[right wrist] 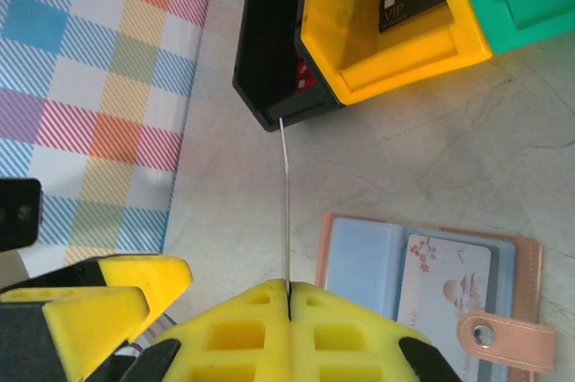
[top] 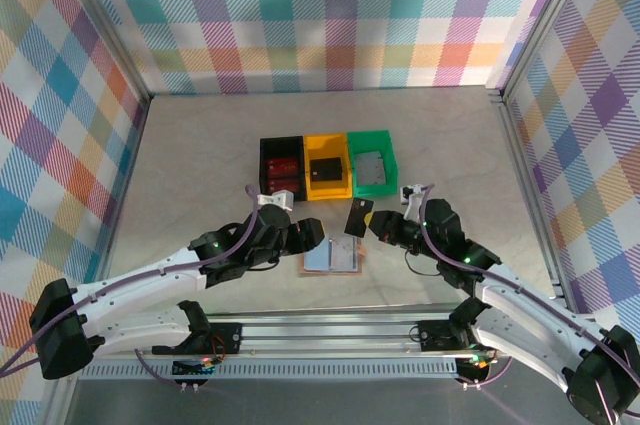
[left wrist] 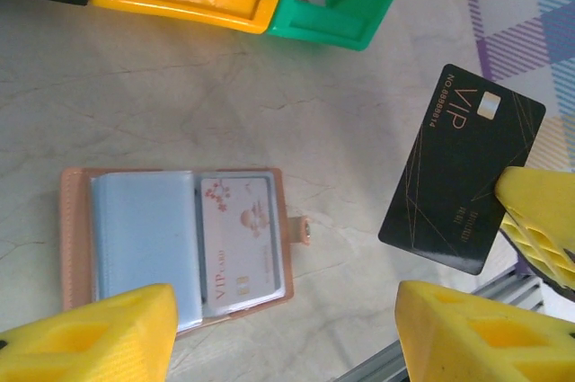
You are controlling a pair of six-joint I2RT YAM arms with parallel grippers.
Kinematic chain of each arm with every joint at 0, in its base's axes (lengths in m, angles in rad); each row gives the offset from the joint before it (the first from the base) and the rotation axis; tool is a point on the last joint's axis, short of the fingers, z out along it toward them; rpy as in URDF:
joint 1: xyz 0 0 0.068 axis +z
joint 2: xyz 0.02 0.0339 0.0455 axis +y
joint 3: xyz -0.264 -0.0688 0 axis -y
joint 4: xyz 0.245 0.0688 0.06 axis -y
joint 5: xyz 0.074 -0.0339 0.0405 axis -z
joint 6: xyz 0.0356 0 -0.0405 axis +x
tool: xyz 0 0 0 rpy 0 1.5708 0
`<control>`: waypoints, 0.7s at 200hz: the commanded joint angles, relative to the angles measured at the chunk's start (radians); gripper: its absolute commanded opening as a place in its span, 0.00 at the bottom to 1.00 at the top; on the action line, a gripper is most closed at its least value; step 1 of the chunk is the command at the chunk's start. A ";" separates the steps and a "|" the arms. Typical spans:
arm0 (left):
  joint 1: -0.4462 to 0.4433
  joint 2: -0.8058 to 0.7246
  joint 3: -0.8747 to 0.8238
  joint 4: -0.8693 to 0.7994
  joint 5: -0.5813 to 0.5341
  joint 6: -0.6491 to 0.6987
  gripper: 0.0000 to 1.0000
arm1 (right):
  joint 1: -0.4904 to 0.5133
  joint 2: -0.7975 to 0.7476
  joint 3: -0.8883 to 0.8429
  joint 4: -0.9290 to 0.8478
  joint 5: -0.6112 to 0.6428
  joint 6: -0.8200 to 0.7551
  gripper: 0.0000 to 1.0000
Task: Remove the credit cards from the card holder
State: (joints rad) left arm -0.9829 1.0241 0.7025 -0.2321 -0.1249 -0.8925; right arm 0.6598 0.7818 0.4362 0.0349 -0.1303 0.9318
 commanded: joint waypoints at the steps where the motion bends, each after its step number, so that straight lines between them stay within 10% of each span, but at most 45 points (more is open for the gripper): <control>1: 0.009 -0.030 -0.038 0.096 0.029 -0.027 0.66 | -0.010 -0.038 -0.032 0.097 0.038 0.066 0.00; 140: 0.001 0.025 -0.123 0.407 0.085 -0.186 0.66 | -0.011 0.011 -0.106 0.395 0.081 0.239 0.00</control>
State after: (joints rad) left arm -0.9829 1.0447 0.5896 0.0639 -0.0525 -1.0367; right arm 0.6537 0.7750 0.3500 0.3088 -0.0589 1.1233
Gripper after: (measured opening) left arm 0.658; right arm 0.039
